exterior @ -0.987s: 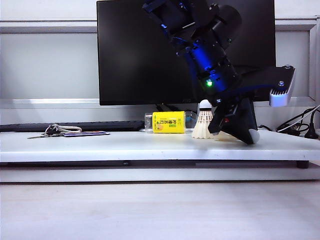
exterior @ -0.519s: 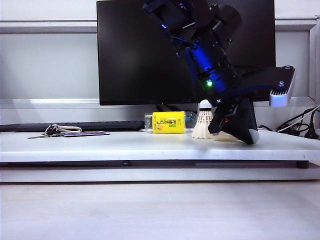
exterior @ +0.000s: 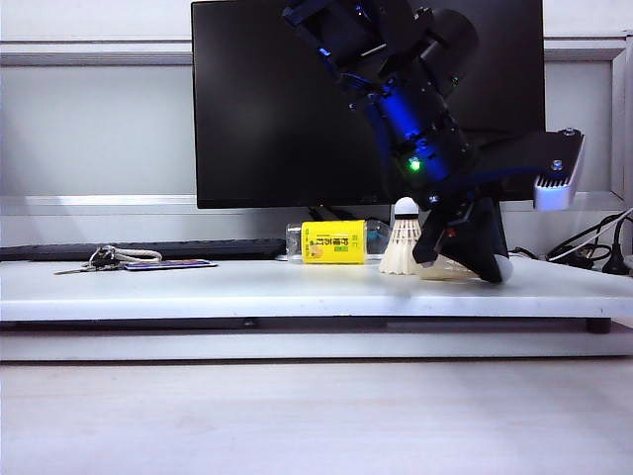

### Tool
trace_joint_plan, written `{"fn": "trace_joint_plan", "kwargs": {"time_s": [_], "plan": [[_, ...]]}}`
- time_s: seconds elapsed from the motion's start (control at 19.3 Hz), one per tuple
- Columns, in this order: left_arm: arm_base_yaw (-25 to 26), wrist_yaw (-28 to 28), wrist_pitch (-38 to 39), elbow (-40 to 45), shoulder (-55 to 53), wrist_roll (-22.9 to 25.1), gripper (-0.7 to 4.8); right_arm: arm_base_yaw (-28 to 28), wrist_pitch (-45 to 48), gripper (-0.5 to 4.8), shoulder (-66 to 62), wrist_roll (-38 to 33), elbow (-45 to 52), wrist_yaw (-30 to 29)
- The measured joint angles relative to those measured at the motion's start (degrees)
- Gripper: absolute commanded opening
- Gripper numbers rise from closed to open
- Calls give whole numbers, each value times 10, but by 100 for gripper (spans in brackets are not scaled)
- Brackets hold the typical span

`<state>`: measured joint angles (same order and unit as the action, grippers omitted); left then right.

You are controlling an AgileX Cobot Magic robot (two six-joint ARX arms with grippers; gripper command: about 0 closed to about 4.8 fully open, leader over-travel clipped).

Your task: Stack the badminton balls on the table vertically.

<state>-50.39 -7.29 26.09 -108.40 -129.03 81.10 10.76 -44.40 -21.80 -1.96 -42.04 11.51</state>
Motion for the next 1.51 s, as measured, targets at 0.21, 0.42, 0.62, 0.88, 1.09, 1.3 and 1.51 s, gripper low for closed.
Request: {"fn": "trace_joint_plan", "kwargs": {"time_s": [0.21, 0.42, 0.62, 0.88, 1.09, 1.3, 1.51], "plan": [[0, 0, -19, -2, 0, -26, 84, 0, 2, 229, 0, 0, 0, 0], [0, -12, -44, -12, 4, -77, 84, 0, 3, 229, 0, 0, 0, 0], [6, -47, -54, -12, 17, -148, 84, 0, 4, 229, 0, 0, 0, 0], [41, -112, -74, -22, 42, -254, 84, 0, 3, 229, 0, 0, 0, 0], [75, -193, -83, -57, 51, -350, 84, 0, 4, 229, 0, 0, 0, 0], [122, -341, -129, -85, 52, -492, 84, 0, 4, 229, 0, 1, 0, 0], [179, -462, -186, -85, 52, -621, 84, 0, 6, 229, 0, 1, 0, 0]]}}
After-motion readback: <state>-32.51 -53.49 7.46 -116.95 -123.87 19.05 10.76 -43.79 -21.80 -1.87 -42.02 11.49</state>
